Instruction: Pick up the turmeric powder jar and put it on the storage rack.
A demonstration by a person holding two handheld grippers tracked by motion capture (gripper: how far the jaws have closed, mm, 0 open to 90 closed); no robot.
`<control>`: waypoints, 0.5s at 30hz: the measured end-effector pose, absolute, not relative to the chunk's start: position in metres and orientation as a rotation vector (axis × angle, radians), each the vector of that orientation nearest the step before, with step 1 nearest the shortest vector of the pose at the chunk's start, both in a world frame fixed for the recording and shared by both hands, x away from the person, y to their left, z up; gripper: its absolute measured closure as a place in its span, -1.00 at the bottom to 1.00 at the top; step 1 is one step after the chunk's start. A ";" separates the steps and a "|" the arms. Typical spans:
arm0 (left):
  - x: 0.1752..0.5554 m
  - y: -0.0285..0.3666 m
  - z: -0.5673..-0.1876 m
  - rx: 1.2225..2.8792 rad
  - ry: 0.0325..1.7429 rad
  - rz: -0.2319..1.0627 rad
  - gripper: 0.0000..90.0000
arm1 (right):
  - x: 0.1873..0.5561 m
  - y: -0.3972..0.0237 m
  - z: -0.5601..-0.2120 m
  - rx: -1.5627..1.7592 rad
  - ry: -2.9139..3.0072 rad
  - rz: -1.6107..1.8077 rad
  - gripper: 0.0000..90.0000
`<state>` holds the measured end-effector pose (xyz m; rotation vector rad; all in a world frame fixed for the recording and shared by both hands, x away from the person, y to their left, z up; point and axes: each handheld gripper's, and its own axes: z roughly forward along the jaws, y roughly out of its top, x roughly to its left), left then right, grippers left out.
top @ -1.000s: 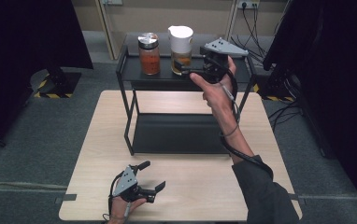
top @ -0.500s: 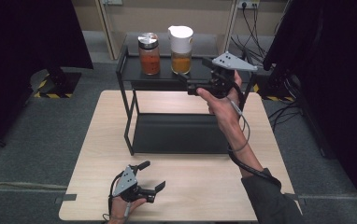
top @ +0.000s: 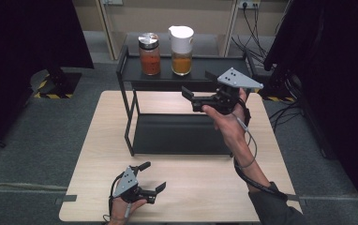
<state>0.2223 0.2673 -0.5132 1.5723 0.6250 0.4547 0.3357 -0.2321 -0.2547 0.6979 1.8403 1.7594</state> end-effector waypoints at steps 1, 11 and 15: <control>0.222 0.267 -0.513 1.571 0.626 0.455 -0.92 | 0.334 -0.233 -0.257 0.696 1.841 1.762 -0.97; 0.222 0.267 -0.513 1.572 0.625 0.457 -0.92 | 0.319 -0.240 -0.277 0.665 1.849 1.785 -0.97; 0.222 0.267 -0.513 1.572 0.625 0.458 -0.92 | 0.312 -0.242 -0.287 0.653 1.852 1.783 -0.97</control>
